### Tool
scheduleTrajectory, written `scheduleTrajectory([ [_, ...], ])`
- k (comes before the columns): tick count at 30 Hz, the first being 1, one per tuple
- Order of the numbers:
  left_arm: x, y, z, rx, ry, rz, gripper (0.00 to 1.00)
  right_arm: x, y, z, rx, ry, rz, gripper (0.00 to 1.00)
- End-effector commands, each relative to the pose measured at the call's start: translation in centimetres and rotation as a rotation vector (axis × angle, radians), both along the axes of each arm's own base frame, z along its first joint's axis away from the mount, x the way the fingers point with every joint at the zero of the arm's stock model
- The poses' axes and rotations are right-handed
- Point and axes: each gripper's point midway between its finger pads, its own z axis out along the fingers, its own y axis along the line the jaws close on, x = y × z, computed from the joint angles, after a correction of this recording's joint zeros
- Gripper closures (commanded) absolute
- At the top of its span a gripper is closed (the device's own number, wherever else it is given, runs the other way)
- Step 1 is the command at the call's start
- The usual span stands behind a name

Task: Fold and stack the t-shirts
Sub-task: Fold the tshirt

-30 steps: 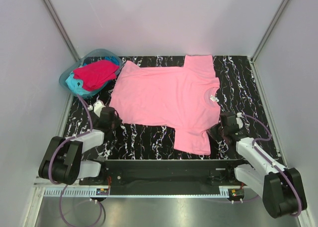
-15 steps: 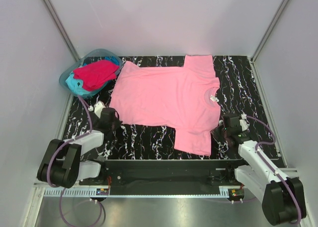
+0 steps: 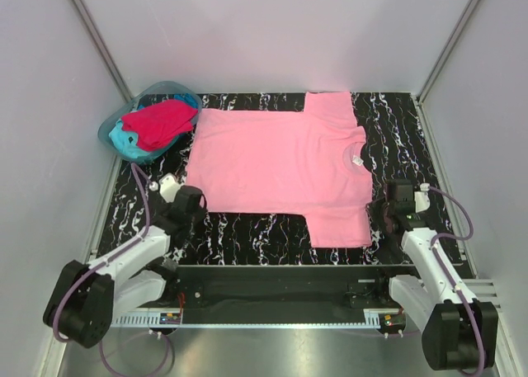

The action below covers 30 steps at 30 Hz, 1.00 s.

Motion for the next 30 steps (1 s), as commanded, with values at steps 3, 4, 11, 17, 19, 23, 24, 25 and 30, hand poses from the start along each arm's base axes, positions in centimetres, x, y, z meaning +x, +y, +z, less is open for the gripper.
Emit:
scheduleTrajectory([
  [3, -1.9, 2.4, 1.2, 0.033, 0.015, 0.122, 1.00, 0.1, -2.2, 1.5, -0.073, 0.008, -0.055, 1.00],
  [4, -2.2, 2.6, 1.3, 0.031, 0.017, 0.127, 1.00, -0.2, -2.2, 1.4, -0.072, 0.016, -0.053, 1.00],
  [11, -4.6, 2.5, 0.5, 0.005, 0.059, 0.111, 1.00, -1.5, -2.1, 0.9, -0.045, 0.045, -0.042, 1.00],
  [17, -6.0, 1.7, -1.1, -0.014, 0.087, 0.082, 1.00, -1.8, -1.6, 0.8, -0.038, 0.056, 0.002, 1.00],
  [19, -6.1, 1.3, -0.9, -0.030, 0.078, 0.076, 1.00, -1.8, -1.5, 0.6, -0.039, 0.064, 0.010, 0.93],
  [23, -6.0, 1.0, -0.3, -0.030, 0.074, 0.068, 1.00, -1.6, -0.9, 0.7, -0.018, 0.053, 0.040, 0.65],
  [24, -6.0, 1.1, -0.2, -0.024, 0.072, 0.066, 1.00, -1.6, -1.0, 0.8, -0.028, 0.048, 0.049, 0.57],
  [25, -5.8, 1.2, 0.0, -0.018, 0.063, 0.069, 1.00, -1.4, -1.0, 1.3, -0.032, 0.031, 0.054, 0.45],
  [30, -5.0, 1.0, 1.3, -0.006, 0.038, 0.061, 0.96, -1.1, -0.9, 2.8, -0.040, -0.001, 0.067, 0.35],
])
